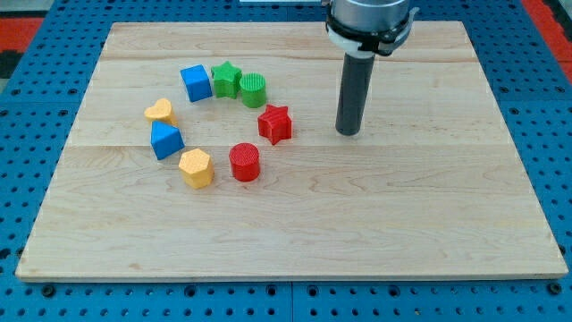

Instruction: Place the red star in between the green circle and red circle

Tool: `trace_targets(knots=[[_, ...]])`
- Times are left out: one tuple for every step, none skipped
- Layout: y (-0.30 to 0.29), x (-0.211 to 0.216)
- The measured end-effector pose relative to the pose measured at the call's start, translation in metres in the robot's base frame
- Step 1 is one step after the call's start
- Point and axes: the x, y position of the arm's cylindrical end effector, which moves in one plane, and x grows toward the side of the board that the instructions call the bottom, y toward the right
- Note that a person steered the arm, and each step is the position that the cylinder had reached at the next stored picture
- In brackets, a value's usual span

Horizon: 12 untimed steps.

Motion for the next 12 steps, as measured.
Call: trace_targets(knots=[[-0.024, 0.002], [-0.048, 0.002], [-0.055, -0.003], [-0.055, -0.014], [-0.058, -0.016], [-0.040, -0.020], [-0.033, -0.027], [-0.046, -0.026], [-0.061, -0.026], [-0.063, -0.030], [-0.064, -0.033], [-0.073, -0.033]])
